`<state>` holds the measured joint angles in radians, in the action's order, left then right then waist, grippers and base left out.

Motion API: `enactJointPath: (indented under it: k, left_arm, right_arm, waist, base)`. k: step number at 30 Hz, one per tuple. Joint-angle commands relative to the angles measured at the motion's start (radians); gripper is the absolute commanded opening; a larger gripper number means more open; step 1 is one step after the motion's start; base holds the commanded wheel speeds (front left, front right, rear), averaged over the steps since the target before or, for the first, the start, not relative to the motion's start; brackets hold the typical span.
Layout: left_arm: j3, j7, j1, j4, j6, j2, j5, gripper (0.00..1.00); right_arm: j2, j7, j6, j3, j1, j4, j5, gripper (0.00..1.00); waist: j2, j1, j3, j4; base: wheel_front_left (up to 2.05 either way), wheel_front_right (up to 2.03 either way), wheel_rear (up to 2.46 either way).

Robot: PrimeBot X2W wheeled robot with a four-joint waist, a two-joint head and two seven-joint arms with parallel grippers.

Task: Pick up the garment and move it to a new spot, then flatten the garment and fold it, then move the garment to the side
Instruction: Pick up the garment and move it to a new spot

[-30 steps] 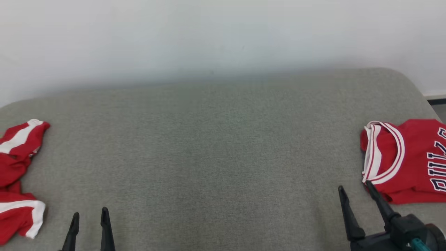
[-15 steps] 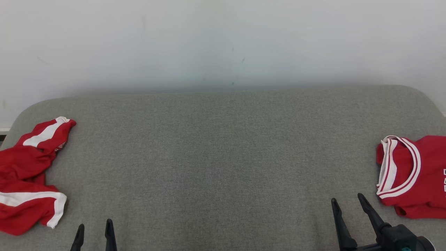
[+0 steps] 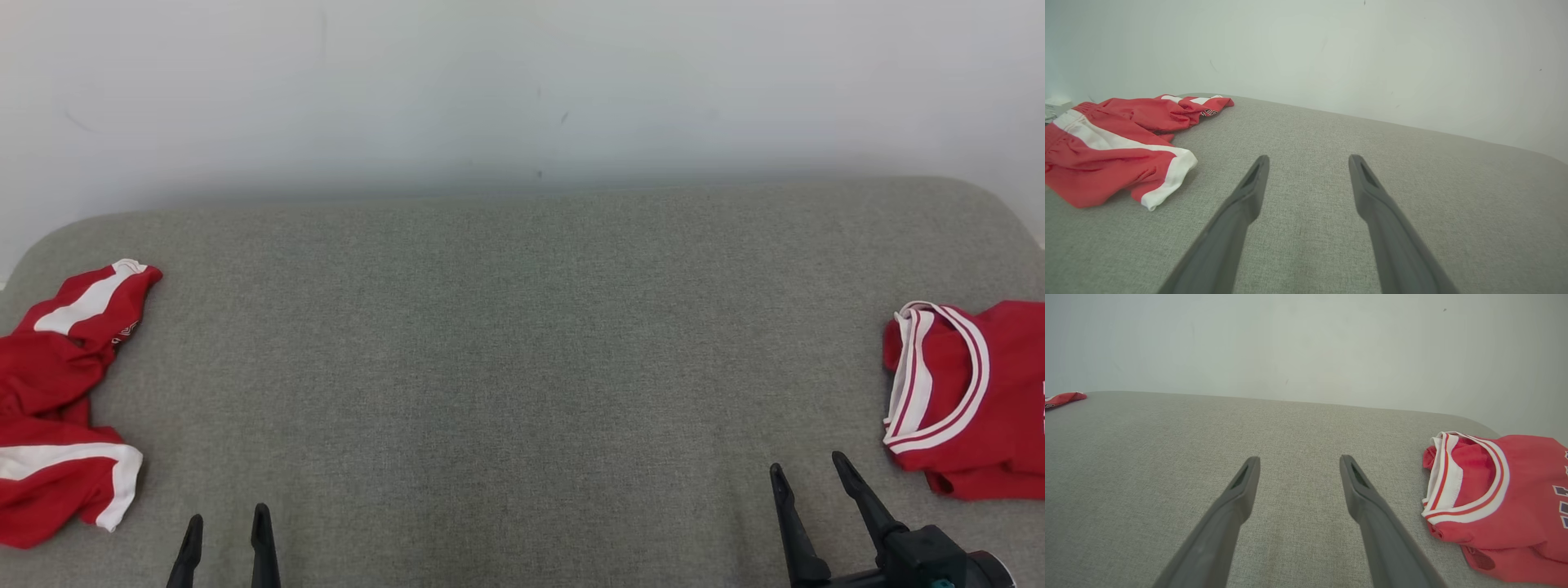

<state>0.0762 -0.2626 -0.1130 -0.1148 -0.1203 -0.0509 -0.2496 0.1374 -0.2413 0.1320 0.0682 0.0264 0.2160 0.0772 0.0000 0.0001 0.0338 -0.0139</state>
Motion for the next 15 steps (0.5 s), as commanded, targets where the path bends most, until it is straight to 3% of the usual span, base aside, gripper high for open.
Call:
enactJointPath:
  k: [1,9,15]
  left_arm:
    - [0.0,-0.003,0.013,0.004,0.001,0.001,-0.002,1.0]
    - [0.005,-0.003,0.024,0.003,0.001,0.001,0.002,1.0]
    - [0.012,-0.003,0.024,0.009,0.013,0.0,-0.011,1.0]
  right_arm:
    - [-0.006,-0.006,-0.003,-0.003,0.002,0.0,-0.003,1.0]
    - [-0.009,-0.01,-0.003,-0.011,-0.004,0.007,-0.004,1.0]
    - [-0.005,-0.011,-0.003,-0.013,0.007,0.004,0.002,1.0]
  waist:
    - [0.0,-0.0001,0.003,0.001]
    - [0.0,-0.0001,0.006,0.016]
    - [0.0,-0.0001,-0.002,0.071]
  base:
    - [0.0,0.0,0.0]
    - [0.0,0.0,0.0]
    - [0.0,0.0,0.0]
